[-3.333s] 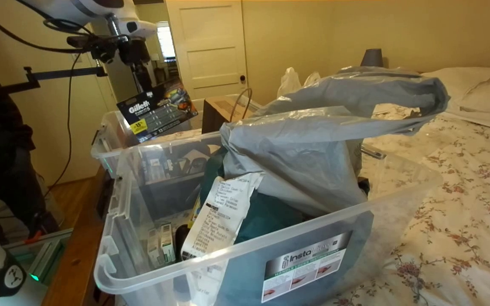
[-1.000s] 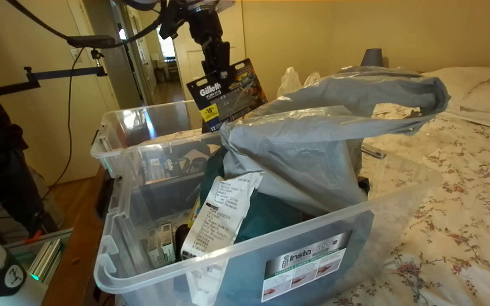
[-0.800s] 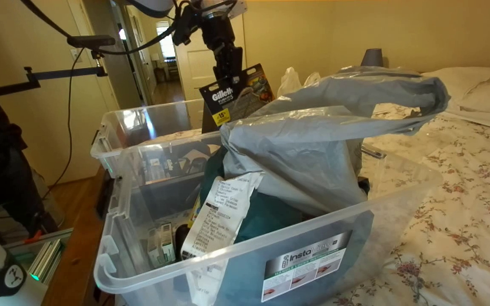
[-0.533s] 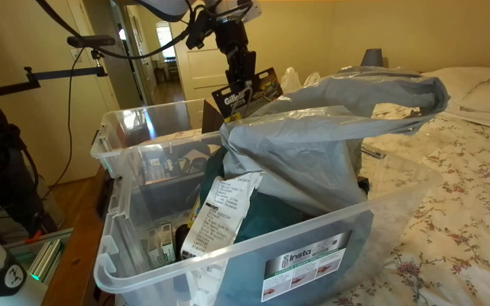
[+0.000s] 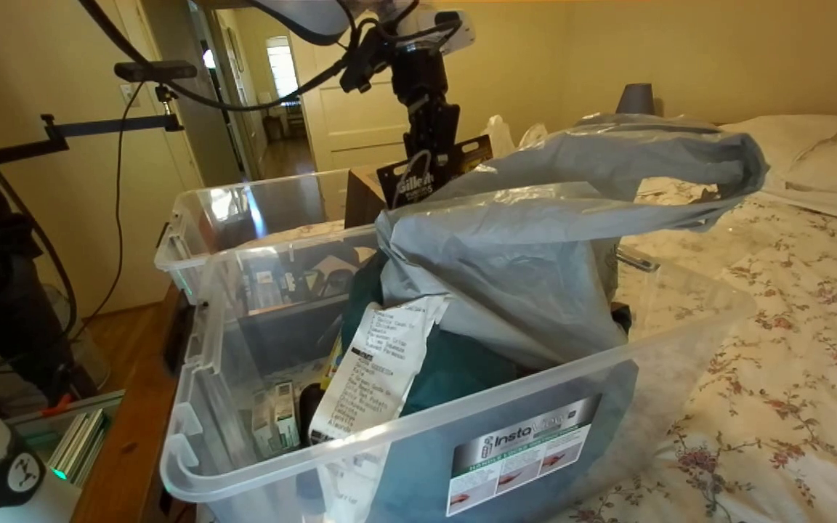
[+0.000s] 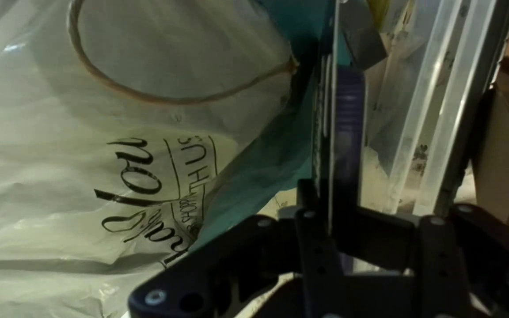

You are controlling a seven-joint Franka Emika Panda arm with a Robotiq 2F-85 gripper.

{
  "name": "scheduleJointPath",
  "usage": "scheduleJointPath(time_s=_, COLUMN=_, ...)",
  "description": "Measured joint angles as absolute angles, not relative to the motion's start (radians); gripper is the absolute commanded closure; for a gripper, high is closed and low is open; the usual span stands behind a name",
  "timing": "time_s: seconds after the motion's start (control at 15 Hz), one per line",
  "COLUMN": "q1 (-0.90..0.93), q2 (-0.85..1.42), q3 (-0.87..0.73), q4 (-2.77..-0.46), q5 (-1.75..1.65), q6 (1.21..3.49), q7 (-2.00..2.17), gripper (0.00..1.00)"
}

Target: Move one black pack from the container on the left to the container on the right.

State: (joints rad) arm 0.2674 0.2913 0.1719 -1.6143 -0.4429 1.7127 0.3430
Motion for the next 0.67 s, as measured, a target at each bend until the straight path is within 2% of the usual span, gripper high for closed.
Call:
scheduleJointPath(time_s=0.2, q1=0.263, q2=0.403, q3=0.147, q4=-1.486, q5=-0.371, q6=1.607, q7=0.305, gripper=0.99)
scheduleJointPath(time_s=0.27, q1=0.264, q2=0.44, q3=0.144, q4=-1.451, q5=-0.35, q6=1.558, q7=0.305, gripper=0.72)
scheduleJointPath(time_s=0.33, q1=0.268, q2=0.474, q3=0.143, q4=-1.422, q5=-0.332, q6=1.51, q7=0.306, gripper=0.71)
scheduleJointPath(time_s=0.4, q1=0.274, q2=0.508, q3=0.143, q4=-1.392, q5=-0.314, q6=1.457, q7=0.307, gripper=0.66)
scheduleJointPath(time_s=0.67, q1=0.297, q2=0.594, q3=0.143, q4=-1.294, q5=-0.251, q6=1.306, q7=0.306, gripper=0.38)
